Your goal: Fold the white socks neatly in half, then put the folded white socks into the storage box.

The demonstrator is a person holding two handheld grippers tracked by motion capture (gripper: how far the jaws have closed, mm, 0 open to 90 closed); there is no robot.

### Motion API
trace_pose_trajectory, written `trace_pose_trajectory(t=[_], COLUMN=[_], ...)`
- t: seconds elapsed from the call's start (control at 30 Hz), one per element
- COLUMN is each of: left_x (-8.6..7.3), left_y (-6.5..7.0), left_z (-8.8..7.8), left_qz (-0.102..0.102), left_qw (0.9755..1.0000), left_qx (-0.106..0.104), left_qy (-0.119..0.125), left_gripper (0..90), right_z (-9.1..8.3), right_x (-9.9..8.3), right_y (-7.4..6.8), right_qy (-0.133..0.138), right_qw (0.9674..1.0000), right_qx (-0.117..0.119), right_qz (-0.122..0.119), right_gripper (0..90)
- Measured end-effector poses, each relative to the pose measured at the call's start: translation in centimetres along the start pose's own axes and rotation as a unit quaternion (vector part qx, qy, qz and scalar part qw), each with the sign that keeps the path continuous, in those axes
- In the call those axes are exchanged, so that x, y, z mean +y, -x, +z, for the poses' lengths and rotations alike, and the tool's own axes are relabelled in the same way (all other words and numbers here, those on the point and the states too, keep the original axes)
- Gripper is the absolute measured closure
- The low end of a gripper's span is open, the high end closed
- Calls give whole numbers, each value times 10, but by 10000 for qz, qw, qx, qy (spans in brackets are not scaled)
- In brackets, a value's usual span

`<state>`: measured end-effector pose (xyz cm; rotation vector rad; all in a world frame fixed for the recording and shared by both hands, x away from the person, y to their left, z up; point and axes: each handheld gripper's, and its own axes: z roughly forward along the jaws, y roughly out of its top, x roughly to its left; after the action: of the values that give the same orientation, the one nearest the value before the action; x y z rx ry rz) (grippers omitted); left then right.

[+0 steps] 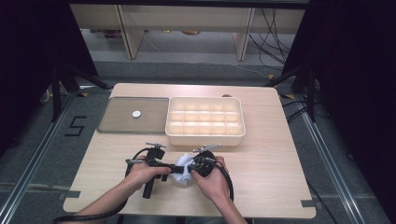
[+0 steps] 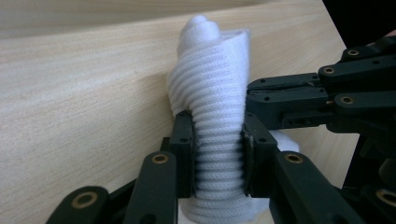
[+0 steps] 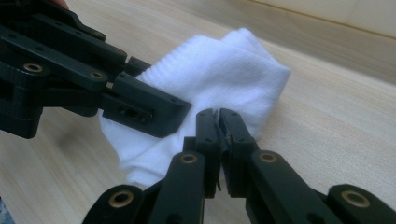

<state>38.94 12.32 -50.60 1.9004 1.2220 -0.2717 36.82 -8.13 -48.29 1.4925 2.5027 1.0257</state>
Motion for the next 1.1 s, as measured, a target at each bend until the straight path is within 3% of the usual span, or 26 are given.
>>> trace_pose_trajectory(t=[0.07,0.1,0.13,0.17,0.23,0.27,0.43,0.6,0.73,0.77,0.8,0.9,0.97,1.1], left_x=[-1,-1,-1,-2,0,0,3,4,4,5,5,6,8,13], left_y=[2,1,2,4,5,6,8,11,11,11,11,12,12,13], left_z=[1,1,-1,-1,-3,-4,-13,-22,-26,-27,-28,-33,-35,-39], left_qz=[36,74,200,188,329,377,710,955,997,1038,1047,1088,1141,1182], left_qw=[9999,9996,9996,9995,9989,9987,9959,9922,9908,9904,9899,9881,9870,9845], left_qx=[-56,-226,-123,-155,-177,-140,35,134,170,169,171,195,206,272], left_qy=[123,126,127,213,295,306,552,790,899,902,946,1072,1115,1264], left_gripper=[713,715,716,717,718,717,718,719,720,720,720,720,719,720], right_z=[-3,-4,-8,-12,-23,-27,-51,-60,-60,-61,-59,-60,-60,-62], right_x=[0,0,1,1,3,3,-1,-18,-33,-36,-41,-47,-51,-58], right_y=[0,-1,-3,-4,0,3,21,40,50,50,58,63,68,75], right_qy=[53,105,183,320,872,1023,1345,1369,1306,1261,1330,1291,1349,1476], right_qw=[10000,9999,9998,9994,9962,9946,9904,9890,9889,9890,9883,9880,9877,9853], right_qx=[-2,-5,-8,34,37,12,-316,-524,-635,-615,-662,-773,-675,-766], right_qz=[-12,11,91,106,-73,-155,20,213,326,458,340,346,407,384], right_gripper=[832,822,807,807,793,783,753,735,724,719,708,708,703,670])
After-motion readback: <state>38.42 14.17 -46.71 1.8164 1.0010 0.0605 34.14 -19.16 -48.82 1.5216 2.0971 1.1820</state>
